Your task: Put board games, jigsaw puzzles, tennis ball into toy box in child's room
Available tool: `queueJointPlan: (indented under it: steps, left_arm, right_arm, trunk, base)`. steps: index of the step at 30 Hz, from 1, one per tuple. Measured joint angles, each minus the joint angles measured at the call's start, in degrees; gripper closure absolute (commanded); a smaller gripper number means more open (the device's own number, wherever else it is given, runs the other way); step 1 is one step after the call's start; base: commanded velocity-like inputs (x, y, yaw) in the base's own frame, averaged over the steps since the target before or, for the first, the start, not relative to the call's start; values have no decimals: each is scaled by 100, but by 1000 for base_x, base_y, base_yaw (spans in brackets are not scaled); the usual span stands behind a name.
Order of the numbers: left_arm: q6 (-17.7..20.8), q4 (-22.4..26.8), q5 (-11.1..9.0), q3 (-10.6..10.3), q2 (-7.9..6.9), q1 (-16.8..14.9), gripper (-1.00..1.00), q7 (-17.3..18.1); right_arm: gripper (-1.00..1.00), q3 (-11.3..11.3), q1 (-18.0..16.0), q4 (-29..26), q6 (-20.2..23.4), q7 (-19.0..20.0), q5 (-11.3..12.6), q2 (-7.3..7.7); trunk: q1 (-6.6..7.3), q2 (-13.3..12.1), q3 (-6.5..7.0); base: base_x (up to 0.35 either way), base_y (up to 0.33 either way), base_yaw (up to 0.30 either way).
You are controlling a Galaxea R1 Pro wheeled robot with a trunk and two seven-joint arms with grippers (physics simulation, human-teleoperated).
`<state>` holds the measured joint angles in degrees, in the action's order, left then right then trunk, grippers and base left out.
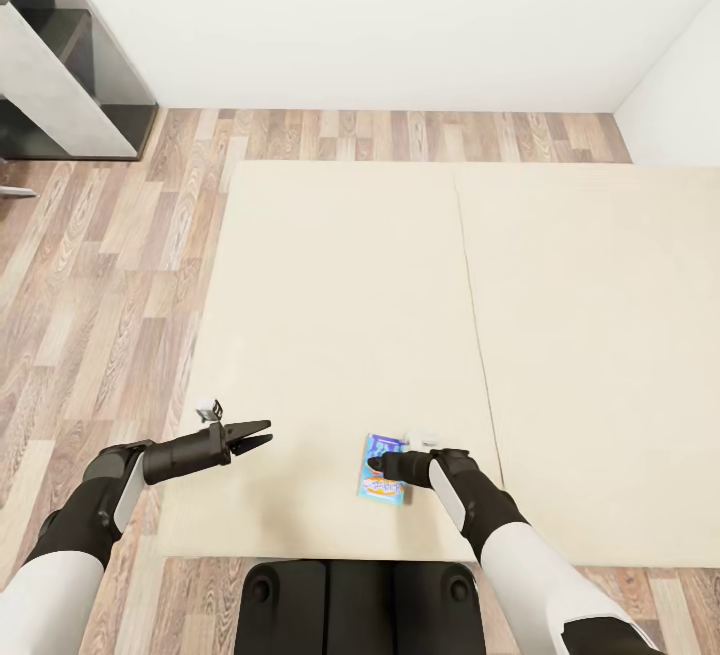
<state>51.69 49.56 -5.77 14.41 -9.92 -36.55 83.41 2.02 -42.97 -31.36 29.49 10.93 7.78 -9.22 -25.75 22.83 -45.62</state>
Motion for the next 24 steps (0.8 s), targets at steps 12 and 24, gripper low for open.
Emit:
queueJointPlan:
  steps: [12,24]
  left_arm:
    - [0,1,2,-8,0,0,-100,1]
    - [0,1,2,-5,0,0,-100,1]
  right_arm:
    - [-100,0,0,4,0,-3,-1,-3]
    - [-100,1,0,5,0,-22,-1,-3]
  trunk:
    - [0,0,0]
    - [0,0,0]
  base:
    - [0,60,0]
    - [0,100,0]
